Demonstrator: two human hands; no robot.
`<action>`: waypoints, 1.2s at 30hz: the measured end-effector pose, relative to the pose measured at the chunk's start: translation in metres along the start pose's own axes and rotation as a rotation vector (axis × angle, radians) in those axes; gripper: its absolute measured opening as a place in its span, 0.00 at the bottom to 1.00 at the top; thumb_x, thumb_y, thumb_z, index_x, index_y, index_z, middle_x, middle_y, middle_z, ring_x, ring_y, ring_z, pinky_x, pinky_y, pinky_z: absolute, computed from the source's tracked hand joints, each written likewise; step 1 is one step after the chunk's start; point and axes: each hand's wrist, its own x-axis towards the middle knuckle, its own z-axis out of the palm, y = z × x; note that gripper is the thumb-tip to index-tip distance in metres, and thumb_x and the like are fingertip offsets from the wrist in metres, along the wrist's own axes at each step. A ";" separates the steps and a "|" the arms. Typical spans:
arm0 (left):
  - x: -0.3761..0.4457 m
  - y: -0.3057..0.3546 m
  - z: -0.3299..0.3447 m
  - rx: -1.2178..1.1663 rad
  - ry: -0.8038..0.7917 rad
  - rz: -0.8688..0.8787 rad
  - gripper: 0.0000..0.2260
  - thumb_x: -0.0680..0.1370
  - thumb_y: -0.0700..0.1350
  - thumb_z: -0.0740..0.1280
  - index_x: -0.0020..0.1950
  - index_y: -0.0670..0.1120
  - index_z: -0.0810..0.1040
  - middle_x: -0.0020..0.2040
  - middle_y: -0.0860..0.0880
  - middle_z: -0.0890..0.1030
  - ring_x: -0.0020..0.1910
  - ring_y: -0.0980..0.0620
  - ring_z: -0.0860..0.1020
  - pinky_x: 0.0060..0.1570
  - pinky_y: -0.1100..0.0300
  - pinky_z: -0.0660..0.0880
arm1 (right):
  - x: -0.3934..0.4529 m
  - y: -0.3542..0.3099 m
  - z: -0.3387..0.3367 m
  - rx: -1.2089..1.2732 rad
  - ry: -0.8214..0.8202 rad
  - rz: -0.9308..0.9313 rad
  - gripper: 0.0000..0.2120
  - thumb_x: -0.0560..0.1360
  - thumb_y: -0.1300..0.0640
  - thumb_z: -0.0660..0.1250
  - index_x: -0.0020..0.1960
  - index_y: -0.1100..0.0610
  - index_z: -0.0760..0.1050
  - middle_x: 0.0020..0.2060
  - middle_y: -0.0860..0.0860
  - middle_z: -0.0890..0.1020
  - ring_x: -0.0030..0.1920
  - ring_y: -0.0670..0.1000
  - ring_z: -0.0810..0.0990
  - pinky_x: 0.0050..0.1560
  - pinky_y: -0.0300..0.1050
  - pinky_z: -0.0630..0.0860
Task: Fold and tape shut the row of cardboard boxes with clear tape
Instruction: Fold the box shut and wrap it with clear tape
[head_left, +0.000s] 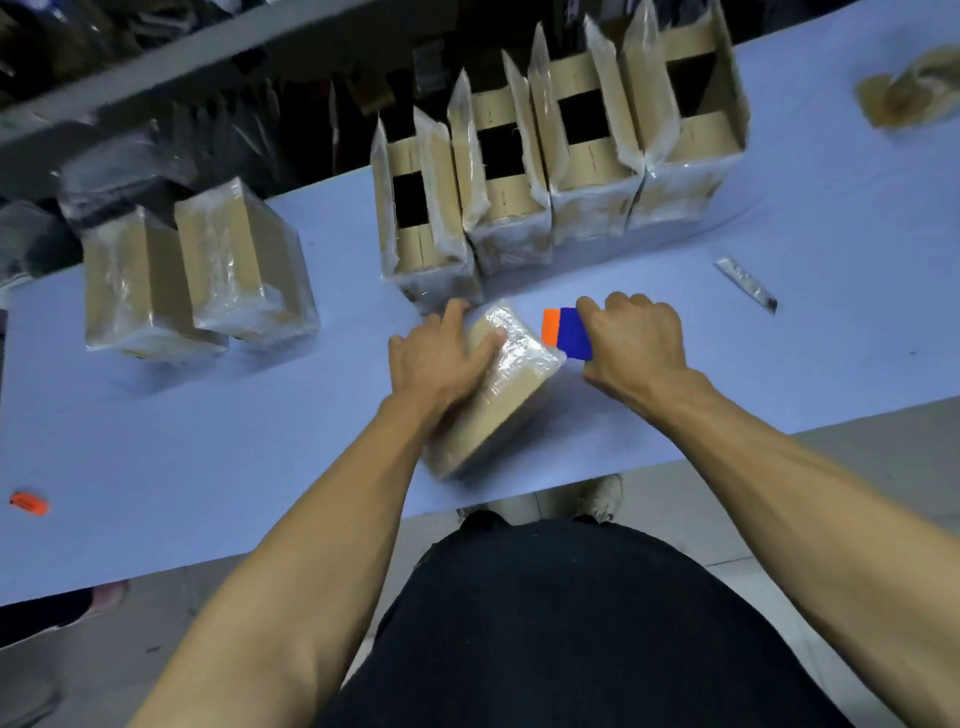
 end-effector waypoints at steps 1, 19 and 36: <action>0.003 -0.003 -0.002 -0.073 -0.046 -0.012 0.27 0.77 0.69 0.55 0.68 0.53 0.69 0.60 0.43 0.81 0.59 0.39 0.78 0.50 0.49 0.67 | 0.000 0.005 0.002 0.051 0.049 0.044 0.16 0.69 0.57 0.68 0.56 0.58 0.72 0.44 0.58 0.78 0.41 0.60 0.74 0.36 0.46 0.62; -0.007 0.014 -0.022 -0.830 0.042 0.035 0.16 0.80 0.48 0.68 0.66 0.46 0.76 0.63 0.51 0.76 0.59 0.55 0.75 0.59 0.61 0.71 | 0.000 0.013 -0.030 0.579 0.327 0.064 0.28 0.68 0.48 0.74 0.66 0.45 0.71 0.52 0.49 0.80 0.52 0.54 0.77 0.48 0.51 0.76; 0.005 0.028 -0.063 -1.310 -0.208 -0.017 0.12 0.84 0.48 0.64 0.46 0.48 0.83 0.39 0.52 0.85 0.40 0.57 0.83 0.41 0.63 0.78 | 0.001 0.010 -0.050 0.624 0.311 -0.149 0.30 0.68 0.47 0.77 0.67 0.45 0.71 0.54 0.47 0.80 0.50 0.51 0.77 0.50 0.52 0.77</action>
